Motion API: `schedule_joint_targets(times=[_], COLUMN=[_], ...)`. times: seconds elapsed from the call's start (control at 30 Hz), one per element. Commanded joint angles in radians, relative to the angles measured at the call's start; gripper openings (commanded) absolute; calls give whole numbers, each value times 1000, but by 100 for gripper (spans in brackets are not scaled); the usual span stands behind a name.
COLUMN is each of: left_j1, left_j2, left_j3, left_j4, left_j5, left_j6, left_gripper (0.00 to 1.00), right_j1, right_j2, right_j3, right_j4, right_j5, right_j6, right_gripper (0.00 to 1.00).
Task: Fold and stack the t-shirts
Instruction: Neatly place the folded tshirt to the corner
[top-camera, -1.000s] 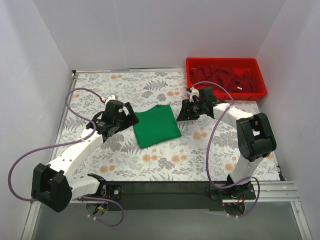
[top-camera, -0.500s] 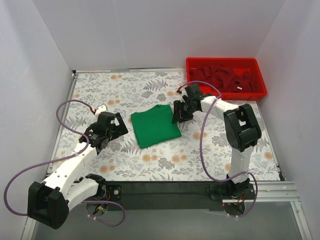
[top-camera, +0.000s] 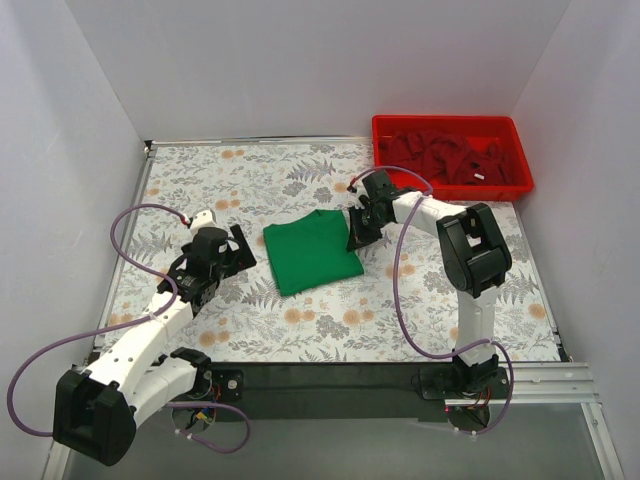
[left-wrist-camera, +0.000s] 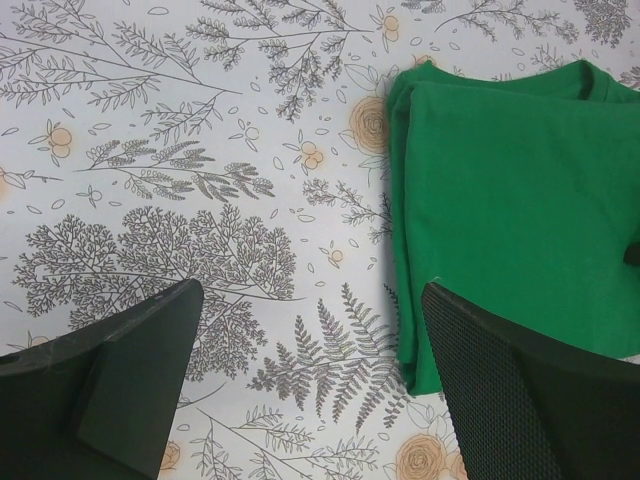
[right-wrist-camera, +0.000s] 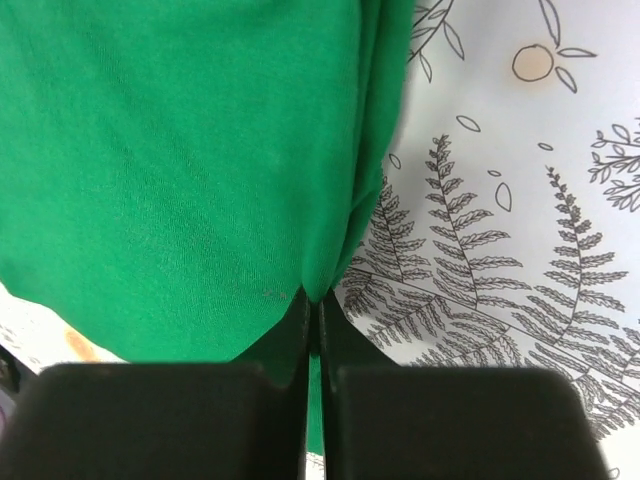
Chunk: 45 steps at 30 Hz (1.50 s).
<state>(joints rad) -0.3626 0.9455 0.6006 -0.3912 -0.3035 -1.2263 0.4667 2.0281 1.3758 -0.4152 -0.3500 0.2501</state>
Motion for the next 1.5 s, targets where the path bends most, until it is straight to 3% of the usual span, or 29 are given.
schedule_joint_targets(times=[0.0, 0.3, 0.43, 0.53, 0.83, 1.27, 1.3, 1.33, 1.47], left_j1=[4, 4, 4, 2, 1, 1, 1, 1, 1], left_j2=[-13, -57, -68, -73, -59, -27, -27, -25, -25], left_j3=[-1, -7, -9, -9, -10, -9, -7, -7, -4], left_j4=[29, 35, 40, 45, 43, 40, 37, 37, 34], left_j5=[-28, -42, -37, -33, -36, -37, -37, -37, -36], left_j6=[27, 36, 39, 40, 40, 34, 34, 33, 30], left_gripper=[84, 84, 84, 84, 83, 83, 83, 84, 88], right_j1=[-6, -227, -351, -430, -556, -669, -669, -671, -669], right_j2=[-9, -190, -229, -209, -89, -37, -37, -39, -81], right_j3=[-37, -167, -135, -71, 92, 146, 154, 157, 169], right_j4=[-100, -211, -212, -214, -205, -197, -198, -198, -208], right_j5=[83, 508, 773, 854, 986, 973, 977, 976, 916], right_j6=[-70, -236, -307, -328, -403, -376, -374, -373, -338], right_gripper=[1, 1, 1, 1, 1, 1, 4, 18, 45])
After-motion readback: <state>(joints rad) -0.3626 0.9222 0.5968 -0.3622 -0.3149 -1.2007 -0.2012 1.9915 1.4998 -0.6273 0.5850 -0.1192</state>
